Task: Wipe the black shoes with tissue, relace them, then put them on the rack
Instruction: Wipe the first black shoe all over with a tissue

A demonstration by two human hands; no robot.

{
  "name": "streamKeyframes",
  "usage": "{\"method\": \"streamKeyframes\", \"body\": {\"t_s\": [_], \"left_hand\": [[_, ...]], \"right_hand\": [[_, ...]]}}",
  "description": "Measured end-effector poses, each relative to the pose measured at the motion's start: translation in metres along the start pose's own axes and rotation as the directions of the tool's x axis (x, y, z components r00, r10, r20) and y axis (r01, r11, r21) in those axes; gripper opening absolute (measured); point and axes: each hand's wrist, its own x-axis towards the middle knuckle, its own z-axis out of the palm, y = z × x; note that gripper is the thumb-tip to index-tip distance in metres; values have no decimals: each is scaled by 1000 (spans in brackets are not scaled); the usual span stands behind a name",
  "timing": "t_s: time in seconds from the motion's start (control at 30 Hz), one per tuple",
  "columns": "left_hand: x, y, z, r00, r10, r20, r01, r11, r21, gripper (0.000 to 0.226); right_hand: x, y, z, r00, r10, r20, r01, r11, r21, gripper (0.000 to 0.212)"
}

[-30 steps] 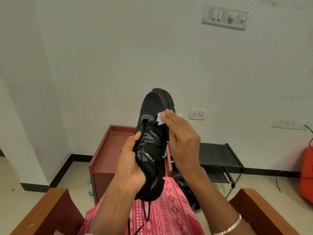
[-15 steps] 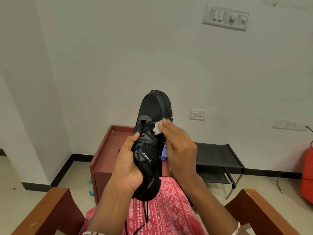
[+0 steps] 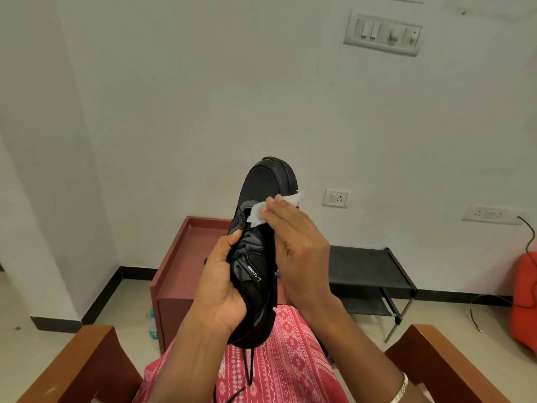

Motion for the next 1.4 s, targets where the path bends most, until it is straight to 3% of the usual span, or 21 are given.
{"method": "streamKeyframes", "body": {"t_s": [0.1,0.23,0.4,0.53,0.67,1.0,1.27,1.4], "left_hand": [[0,0,1,1000,10,1,-10,1000,-16,41],[4,-2,2,996,69,-60,-64,994,86,43],[1,-3,1,996,58,-63,-53,995,81,41],[-2,3,-2,998,50,-47,-48,998,28,39],[-2,4,-1,998,49,-37,-50,999,-11,38],[2,-3,0,994,72,-78,-66,995,69,40],[-3,1,2,998,17,-62,-19,999,-40,40],[1,-2,3,992,89,-90,-82,993,81,40]], "right_hand": [[9,7,0,998,-55,21,56,998,-34,25],[35,28,0,998,45,-38,-47,998,-41,29],[8,16,-1,994,107,-36,-107,994,1,32],[-35,-7,1,999,16,32,-16,1000,16,28],[-20,8,4,997,-52,49,53,999,-11,25],[2,10,3,995,95,-30,-95,995,12,32],[-22,6,4,993,-76,89,77,997,-4,30],[11,27,4,1000,28,5,-28,1000,6,38]]}}
